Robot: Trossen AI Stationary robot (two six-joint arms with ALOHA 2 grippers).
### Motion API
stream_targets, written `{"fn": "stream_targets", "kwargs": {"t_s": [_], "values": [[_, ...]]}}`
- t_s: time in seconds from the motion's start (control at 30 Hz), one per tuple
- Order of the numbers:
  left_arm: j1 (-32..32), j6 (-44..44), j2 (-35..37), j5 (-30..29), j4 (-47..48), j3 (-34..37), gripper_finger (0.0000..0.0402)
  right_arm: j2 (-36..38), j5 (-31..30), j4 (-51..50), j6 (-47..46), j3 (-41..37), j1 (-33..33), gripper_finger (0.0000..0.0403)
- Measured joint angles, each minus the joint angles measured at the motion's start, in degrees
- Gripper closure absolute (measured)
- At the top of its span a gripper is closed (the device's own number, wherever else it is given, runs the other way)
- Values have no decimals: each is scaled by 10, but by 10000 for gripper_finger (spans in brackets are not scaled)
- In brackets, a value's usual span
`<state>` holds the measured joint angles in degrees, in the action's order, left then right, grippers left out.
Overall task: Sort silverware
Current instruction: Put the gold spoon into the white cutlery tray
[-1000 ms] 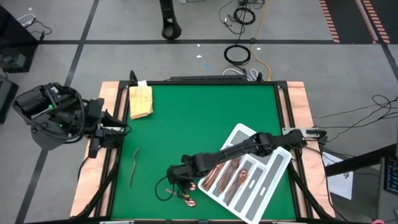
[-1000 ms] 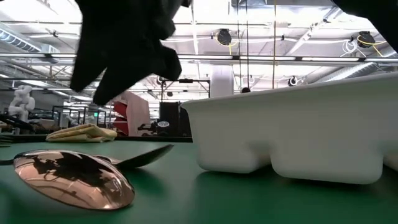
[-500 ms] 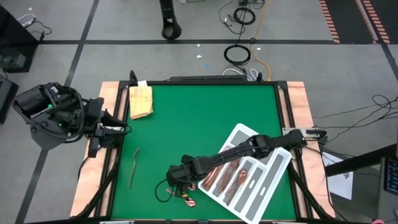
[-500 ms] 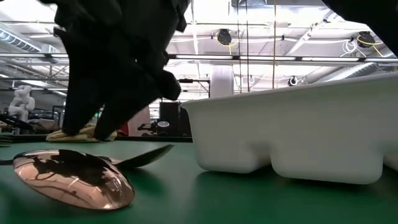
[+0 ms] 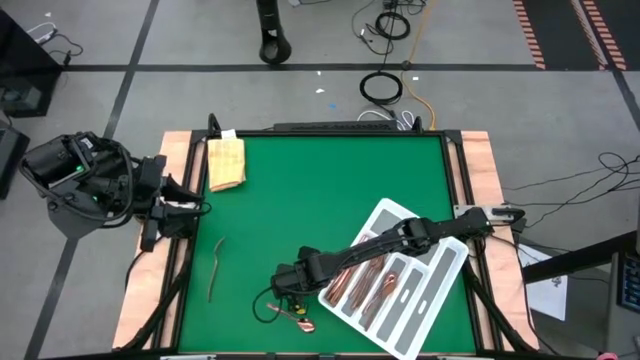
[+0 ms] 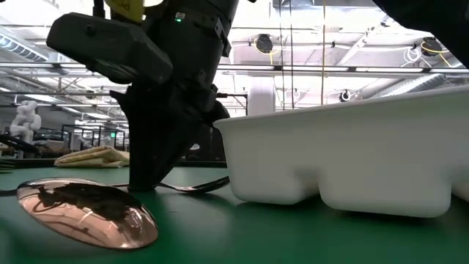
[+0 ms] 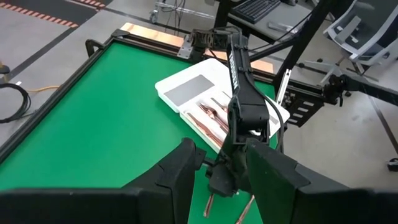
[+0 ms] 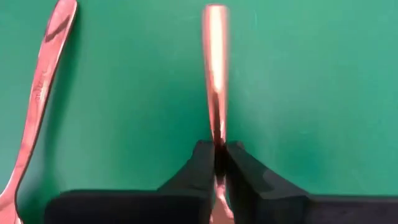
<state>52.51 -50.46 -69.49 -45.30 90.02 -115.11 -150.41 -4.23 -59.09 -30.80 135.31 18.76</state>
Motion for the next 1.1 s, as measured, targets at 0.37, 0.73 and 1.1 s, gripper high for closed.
{"fn": "stream_targets", "kwargs": {"t_s": [0.37,0.73,1.1], "values": [[0,18,0,0,0,0,256,21,6,48,13,-5,-13,401],[0,18,4,-2,0,0,256,128,1,-1,128,-5,-37,402],[0,14,7,-4,0,0,256,196,-33,-294,230,-57,79,403]]}}
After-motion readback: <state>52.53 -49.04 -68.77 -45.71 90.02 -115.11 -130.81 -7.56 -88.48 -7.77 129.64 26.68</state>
